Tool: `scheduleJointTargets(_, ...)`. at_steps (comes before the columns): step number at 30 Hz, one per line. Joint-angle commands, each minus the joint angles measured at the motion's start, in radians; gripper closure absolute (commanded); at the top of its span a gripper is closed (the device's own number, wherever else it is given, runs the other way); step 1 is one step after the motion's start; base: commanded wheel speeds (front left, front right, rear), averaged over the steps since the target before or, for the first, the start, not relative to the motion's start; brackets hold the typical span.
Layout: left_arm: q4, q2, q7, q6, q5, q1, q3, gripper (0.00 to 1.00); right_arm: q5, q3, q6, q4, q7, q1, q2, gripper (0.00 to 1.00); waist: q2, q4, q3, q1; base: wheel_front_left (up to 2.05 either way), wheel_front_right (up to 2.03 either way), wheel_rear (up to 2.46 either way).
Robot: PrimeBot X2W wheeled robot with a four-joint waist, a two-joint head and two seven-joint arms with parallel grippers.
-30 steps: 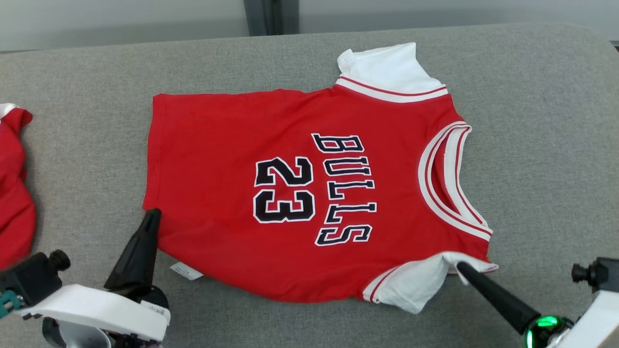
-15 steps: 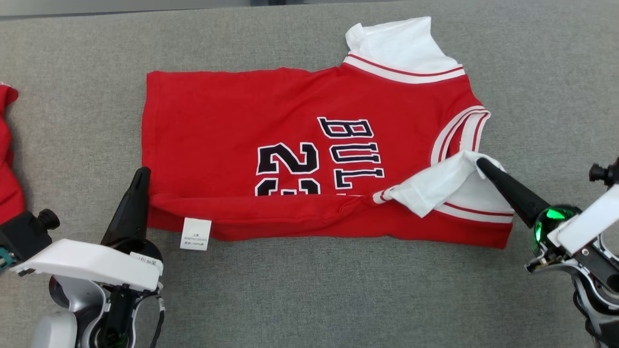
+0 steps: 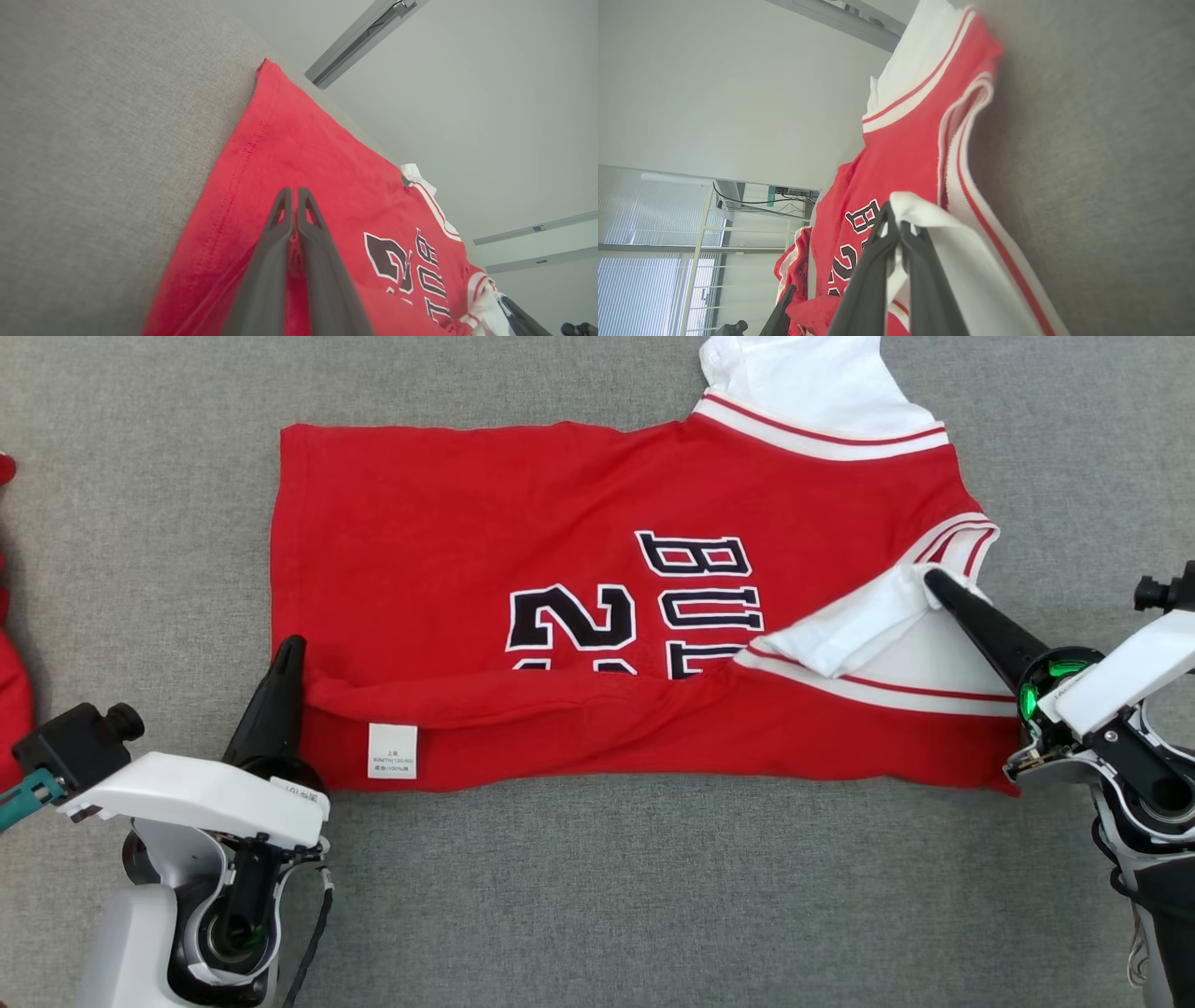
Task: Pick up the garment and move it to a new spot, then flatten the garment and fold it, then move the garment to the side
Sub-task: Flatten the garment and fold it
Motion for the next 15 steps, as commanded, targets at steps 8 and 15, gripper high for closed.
scheduleJointTargets(8,0.019,0.029,-0.189,0.007,0.165,-0.031,0.005,0.00,-0.039,-0.003,0.003,-0.149,-0.146,0.129,-0.049,0.00,0.0000,-0.001,-0.048,0.0000,0.00,0.00,0.00)
scheduleJointTargets(15,-0.042,0.070,-0.331,0.036,0.337,-0.009,-0.024,0.00,-0.164,-0.021,0.003,-0.297,-0.376,0.236,-0.075,0.00,0.0000,-0.018,-0.086,0.0000,0.00,0.00,0.00)
